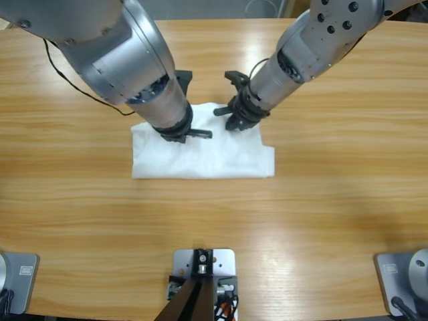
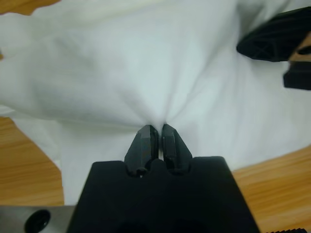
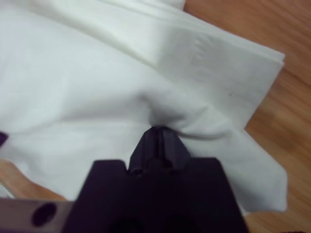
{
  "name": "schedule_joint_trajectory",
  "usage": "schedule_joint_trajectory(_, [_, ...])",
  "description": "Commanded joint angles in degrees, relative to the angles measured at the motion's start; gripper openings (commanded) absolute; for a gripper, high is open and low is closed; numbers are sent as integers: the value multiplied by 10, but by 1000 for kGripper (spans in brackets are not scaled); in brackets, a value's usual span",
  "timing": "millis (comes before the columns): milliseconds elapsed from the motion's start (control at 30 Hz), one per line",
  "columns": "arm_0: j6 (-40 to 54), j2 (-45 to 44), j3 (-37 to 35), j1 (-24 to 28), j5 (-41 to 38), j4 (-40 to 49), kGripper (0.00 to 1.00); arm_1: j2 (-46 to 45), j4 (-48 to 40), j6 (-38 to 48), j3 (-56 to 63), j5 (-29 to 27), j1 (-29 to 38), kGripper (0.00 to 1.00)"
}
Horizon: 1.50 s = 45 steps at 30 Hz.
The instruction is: Fold clothes
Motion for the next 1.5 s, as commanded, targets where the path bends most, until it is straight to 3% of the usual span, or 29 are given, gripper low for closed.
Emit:
schedule_joint_trajectory(33, [39, -11, -5, -5, 42, 33, 996, 77, -1, 7, 20, -7, 6, 0])
schedule_joint_trajectory(167, [38, -12, -11, -5, 50, 43, 996, 79, 0, 7, 16, -12, 6, 0])
schedule_joint_trajectory(300, [24, 0, -29, -7, -55, 1, 957, 80, 2, 7, 14, -11, 6, 0])
schedule_joint_trajectory(367, [19, 9, -11, -7, -103, -63, 804, 81, 2, 7, 13, -11, 6, 0])
schedule_joint_trajectory(433, [6, 11, 34, -2, -121, -130, 502, 82, 2, 7, 13, -11, 6, 0])
schedule_joint_trajectory(567, [-29, 8, 161, 3, -133, -249, 361, 84, 2, 6, 11, -10, 6, 0])
schedule_joint_trajectory(733, [-48, -20, 255, 4, -90, -272, 365, 91, 16, 4, -2, -11, 6, 0])
schedule_joint_trajectory(933, [-52, -75, 299, 16, -58, -267, 375, 124, 93, 2, -68, -25, 6, 0])
schedule_joint_trajectory(1500, [-102, -214, 460, 26, -1, -267, 388, 128, 118, 2, -89, -28, 6, 0])
